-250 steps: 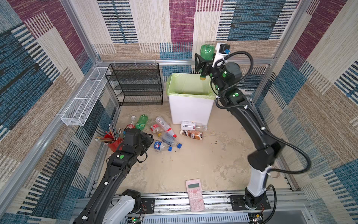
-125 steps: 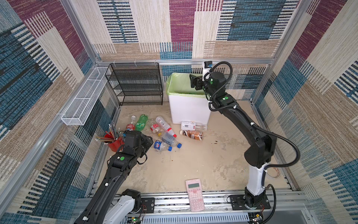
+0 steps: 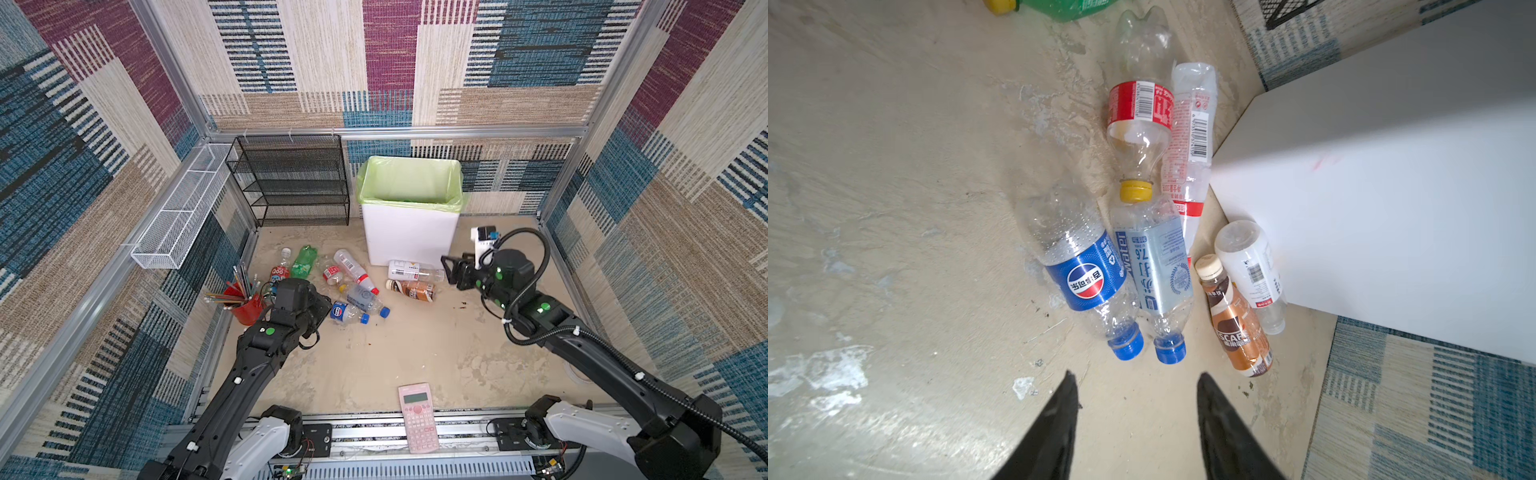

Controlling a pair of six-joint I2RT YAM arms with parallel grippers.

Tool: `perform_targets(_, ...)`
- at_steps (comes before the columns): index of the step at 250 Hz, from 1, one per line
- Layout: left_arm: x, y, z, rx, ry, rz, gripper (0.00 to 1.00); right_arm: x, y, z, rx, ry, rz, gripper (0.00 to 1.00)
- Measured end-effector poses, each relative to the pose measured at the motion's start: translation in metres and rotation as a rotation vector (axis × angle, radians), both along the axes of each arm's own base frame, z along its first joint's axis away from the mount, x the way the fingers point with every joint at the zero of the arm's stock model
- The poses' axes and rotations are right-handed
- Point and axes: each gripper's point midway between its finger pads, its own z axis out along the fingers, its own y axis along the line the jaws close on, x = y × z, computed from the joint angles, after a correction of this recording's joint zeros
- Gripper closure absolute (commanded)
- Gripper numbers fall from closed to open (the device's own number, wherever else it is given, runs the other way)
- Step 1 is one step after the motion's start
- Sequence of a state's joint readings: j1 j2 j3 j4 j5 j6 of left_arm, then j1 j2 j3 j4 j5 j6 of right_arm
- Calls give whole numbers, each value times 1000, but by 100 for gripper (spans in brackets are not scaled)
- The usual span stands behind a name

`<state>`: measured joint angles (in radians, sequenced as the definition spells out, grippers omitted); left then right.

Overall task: Throw the plastic bottles in the bin
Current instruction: Throw the plastic bottle into the trash bin, then pick up the plastic bottle from the middle-left of the table.

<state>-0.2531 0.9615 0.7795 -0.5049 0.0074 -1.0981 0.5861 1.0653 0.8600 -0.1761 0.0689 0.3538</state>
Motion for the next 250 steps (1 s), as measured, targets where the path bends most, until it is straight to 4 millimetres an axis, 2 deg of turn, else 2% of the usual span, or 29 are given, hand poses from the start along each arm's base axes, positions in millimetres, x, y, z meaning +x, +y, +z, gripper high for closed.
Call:
perform_targets(21, 2, -1, -10, 3, 44, 4, 52, -22, 4, -57, 1, 129, 23, 30)
perform_targets(43, 6, -2, -18, 6, 100, 16, 51, -38, -5, -110, -24, 259, -3, 28)
perform_targets(55, 9, -2, -21, 10, 127, 23, 49, -45, -7, -127, -26, 304, -7, 28)
perform_targets(77, 14, -3, -32, 15, 192, 42, 42, -52, -8, -144, -24, 349, -3, 27)
perform_targets(137, 29, -7, -62, -25, 342, 154, 27, -53, -3, -147, -1, 355, 13, 27)
perform_targets(197, 44, -11, -82, -53, 420, 235, 27, -55, -3, -140, 21, 327, 23, 26)
perform_targets(250, 49, -12, -104, -48, 488, 270, 27, -59, -9, -139, 29, 308, 15, 26)
